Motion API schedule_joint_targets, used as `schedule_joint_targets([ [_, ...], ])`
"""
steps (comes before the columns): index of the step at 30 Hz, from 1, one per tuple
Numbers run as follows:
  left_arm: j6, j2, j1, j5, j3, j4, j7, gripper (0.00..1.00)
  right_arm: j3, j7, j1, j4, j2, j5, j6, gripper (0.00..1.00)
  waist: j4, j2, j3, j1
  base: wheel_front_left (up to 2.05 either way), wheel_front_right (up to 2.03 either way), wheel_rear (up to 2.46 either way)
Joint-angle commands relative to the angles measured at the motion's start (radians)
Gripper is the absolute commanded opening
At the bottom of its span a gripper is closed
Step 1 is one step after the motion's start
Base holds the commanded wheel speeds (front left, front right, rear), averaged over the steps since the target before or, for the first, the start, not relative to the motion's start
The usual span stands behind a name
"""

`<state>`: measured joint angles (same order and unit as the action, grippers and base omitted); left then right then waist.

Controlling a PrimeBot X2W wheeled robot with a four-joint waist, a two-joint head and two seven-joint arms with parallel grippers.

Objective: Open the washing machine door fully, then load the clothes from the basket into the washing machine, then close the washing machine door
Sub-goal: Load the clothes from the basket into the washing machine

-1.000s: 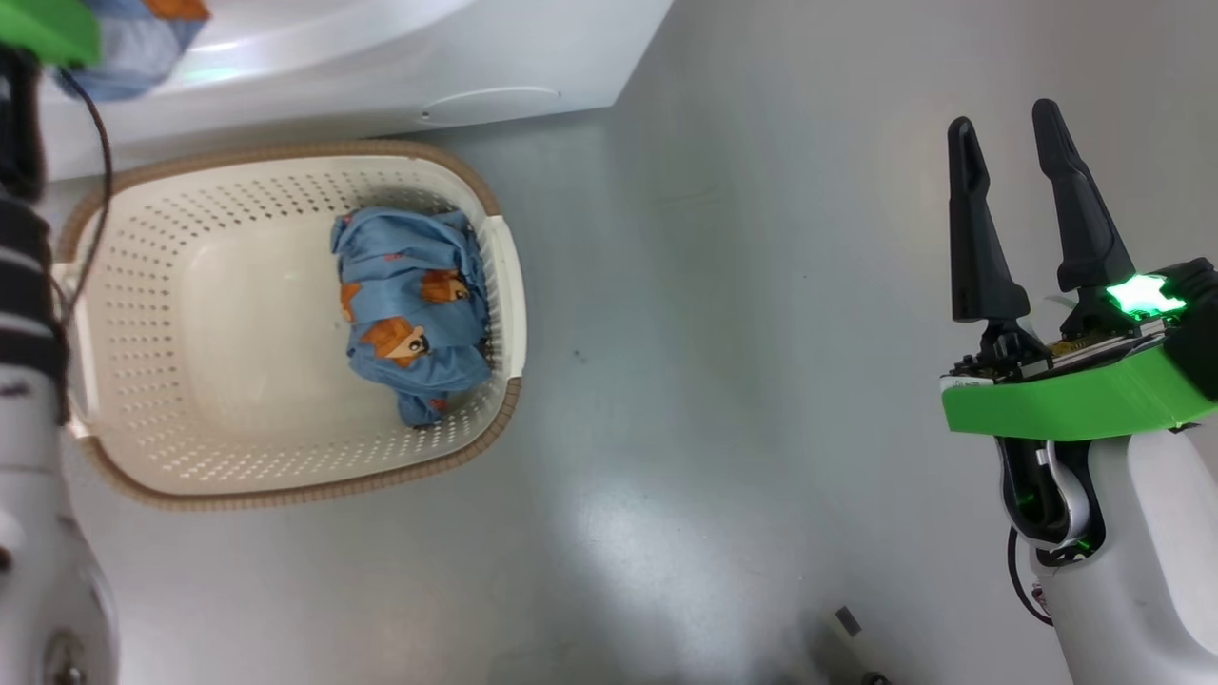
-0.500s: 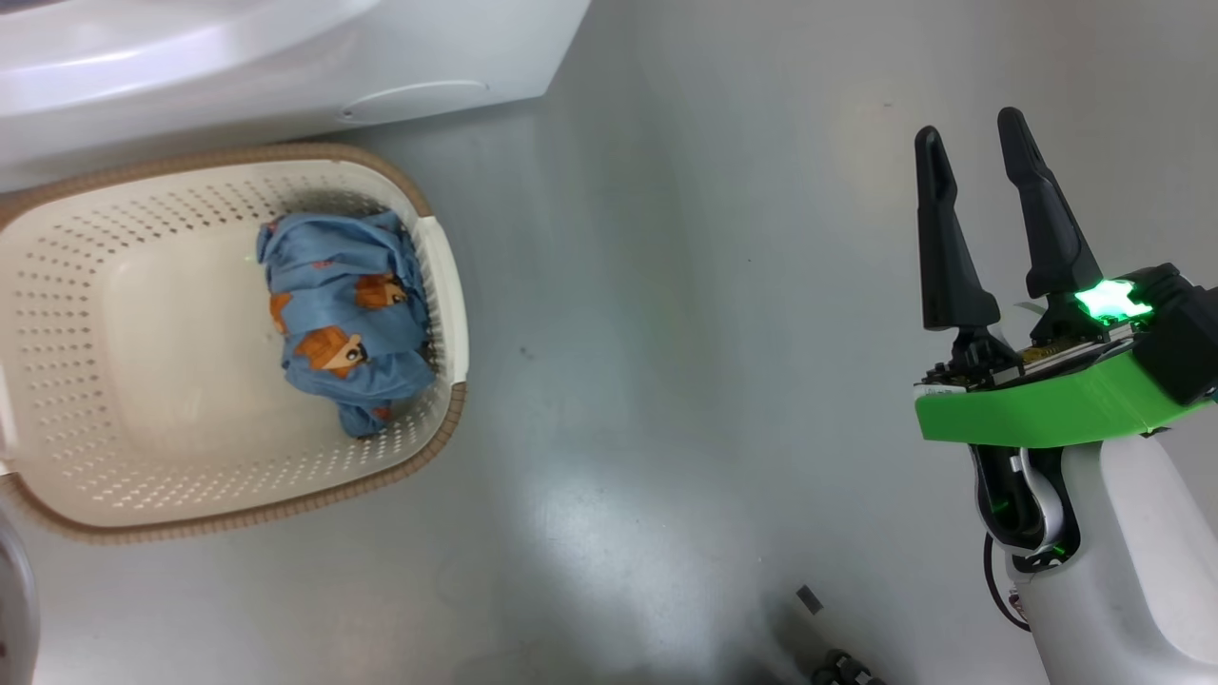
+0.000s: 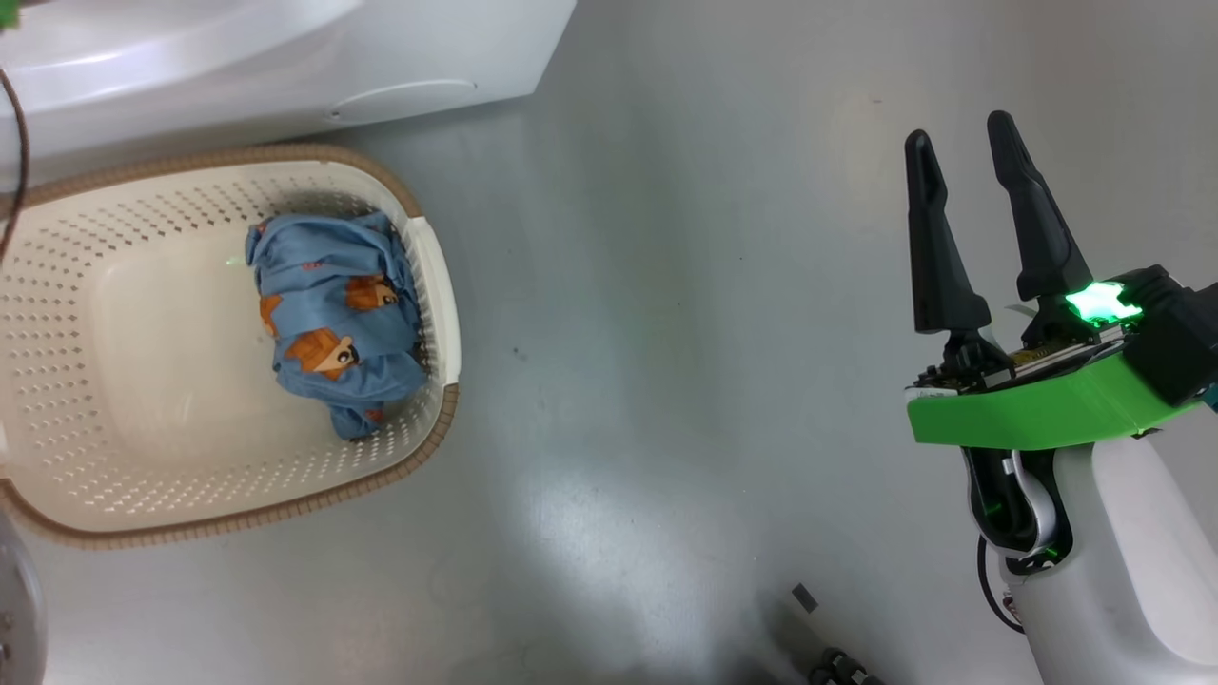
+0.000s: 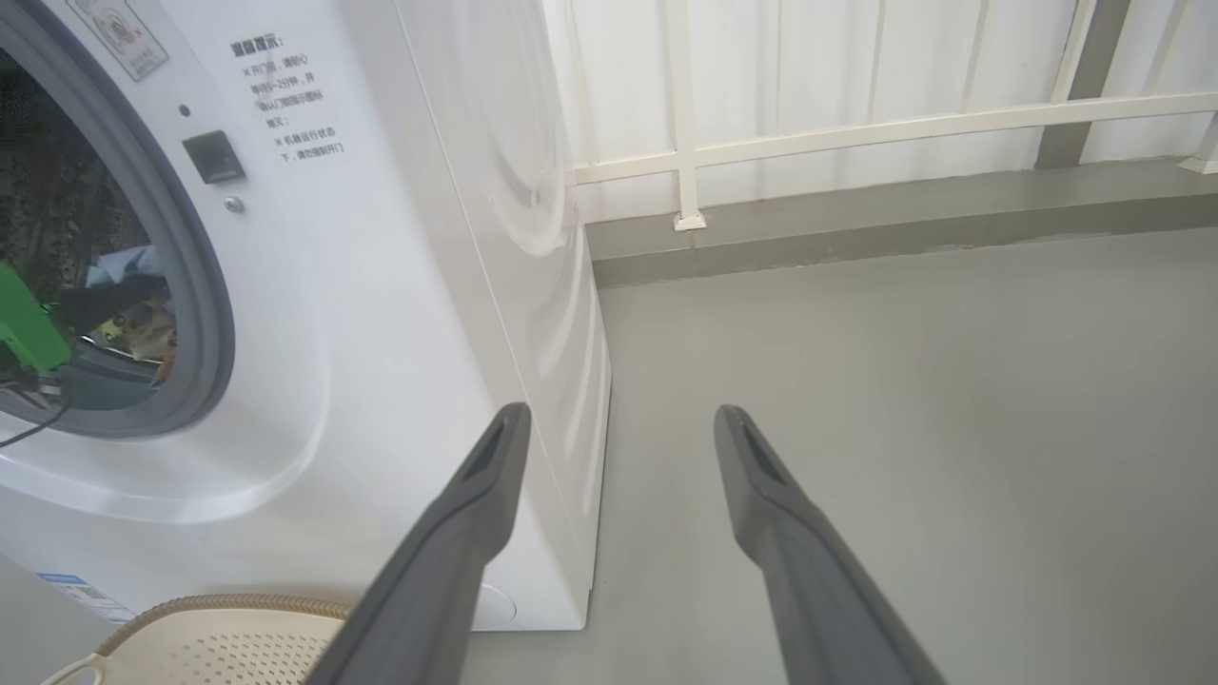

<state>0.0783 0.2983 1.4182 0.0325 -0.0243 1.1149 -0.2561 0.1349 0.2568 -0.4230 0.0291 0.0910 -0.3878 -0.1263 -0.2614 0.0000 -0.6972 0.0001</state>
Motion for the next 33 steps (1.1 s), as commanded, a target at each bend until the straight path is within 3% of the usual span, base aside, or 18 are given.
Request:
schedule_joint_targets([
  [1, 0.003, 0.045, 0.018, 0.004, 0.002, -0.006, -0.001, 0.29, 0.021, 0.005, 0.016, -0.019, -0.001, -0.024, -0.004, 1.0, 0.001, 0.0, 0.004, -0.0001, 0.0, 0.0, 0.0],
  [4, 0.015, 0.046, 0.041, 0.004, -0.011, 0.068, 0.021, 0.94, 0.022, 0.005, 0.019, -0.017, 0.0, -0.025, -0.004, 1.0, 0.002, 0.0, 0.011, -0.0001, 0.0, 0.0, 0.0],
  [5, 0.018, 0.044, 0.047, 0.012, -0.008, 0.087, 0.025, 1.0, 0.022, 0.005, 0.02, -0.016, 0.0, -0.025, -0.004, 1.0, 0.003, 0.0, 0.014, -0.0001, 0.0, 0.0, 0.0],
  [22, 0.049, -0.016, -0.022, 0.104, -0.007, 0.138, -0.002, 1.0, 0.007, 0.005, 0.032, -0.015, 0.024, -0.021, -0.004, 1.0, 0.055, 0.0, 0.076, -0.0001, 0.0, 0.0, 0.0],
  [33, 0.052, -0.056, -0.198, 0.173, 0.001, -0.048, -0.005, 1.0, -0.002, 0.005, 0.052, -0.009, 0.046, -0.018, -0.004, 1.0, 0.091, 0.0, 0.148, -0.0001, 0.0, 0.0, 0.0],
])
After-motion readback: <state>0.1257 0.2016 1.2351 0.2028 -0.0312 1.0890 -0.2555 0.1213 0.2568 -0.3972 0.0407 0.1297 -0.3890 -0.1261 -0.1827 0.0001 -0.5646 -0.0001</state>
